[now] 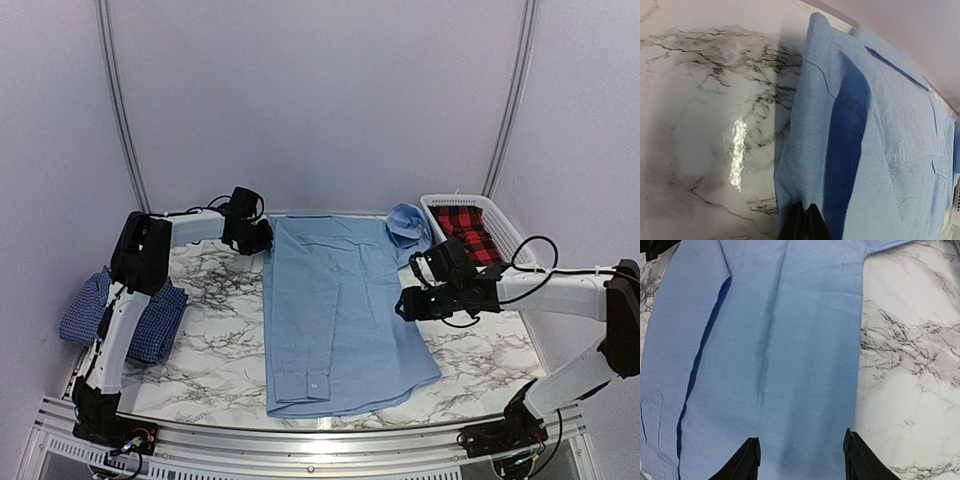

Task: Fold and stack the long sleeve shirts
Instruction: Move the 1/3-folded shirt to the center of the board.

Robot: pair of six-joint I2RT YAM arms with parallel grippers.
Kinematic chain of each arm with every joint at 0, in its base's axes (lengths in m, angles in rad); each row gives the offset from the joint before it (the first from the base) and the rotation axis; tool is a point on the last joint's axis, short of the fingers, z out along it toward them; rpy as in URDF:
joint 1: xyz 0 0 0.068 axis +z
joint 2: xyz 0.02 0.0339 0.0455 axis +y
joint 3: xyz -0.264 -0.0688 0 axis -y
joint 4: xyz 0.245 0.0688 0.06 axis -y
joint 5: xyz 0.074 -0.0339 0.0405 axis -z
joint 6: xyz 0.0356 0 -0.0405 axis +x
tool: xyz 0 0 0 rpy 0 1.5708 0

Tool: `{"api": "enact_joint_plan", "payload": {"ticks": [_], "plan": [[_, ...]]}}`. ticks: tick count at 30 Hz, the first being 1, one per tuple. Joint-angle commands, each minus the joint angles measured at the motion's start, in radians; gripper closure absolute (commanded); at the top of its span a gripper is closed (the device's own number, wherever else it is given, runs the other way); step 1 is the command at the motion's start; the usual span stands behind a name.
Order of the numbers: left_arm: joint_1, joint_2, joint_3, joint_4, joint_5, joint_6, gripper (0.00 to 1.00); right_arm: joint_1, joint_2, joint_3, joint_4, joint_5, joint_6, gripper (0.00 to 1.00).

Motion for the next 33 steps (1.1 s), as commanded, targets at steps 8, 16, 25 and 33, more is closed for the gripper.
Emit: {"api": "enact_joint_plan", "payload": {"ticks": [8,16,25,33], "plan": [[0.088,0.029,0.055,-0.023,0.077,0.025,1.0,0.0,-0.078,-0.079,-0.061,-0.012,0.061,0.47],[0.126,0.089,0.201,-0.052,0.149,0.056,0.99,0.127,-0.113,-0.154,-0.091,-0.028,0.154,0.48],[0.13,-0.039,0.095,-0.075,0.16,0.076,0.6,0.194,-0.072,-0.185,-0.062,0.014,0.238,0.67],[0.109,-0.247,-0.062,-0.075,0.14,0.1,0.53,0.258,-0.116,-0.225,-0.103,-0.009,0.304,0.93]]}}
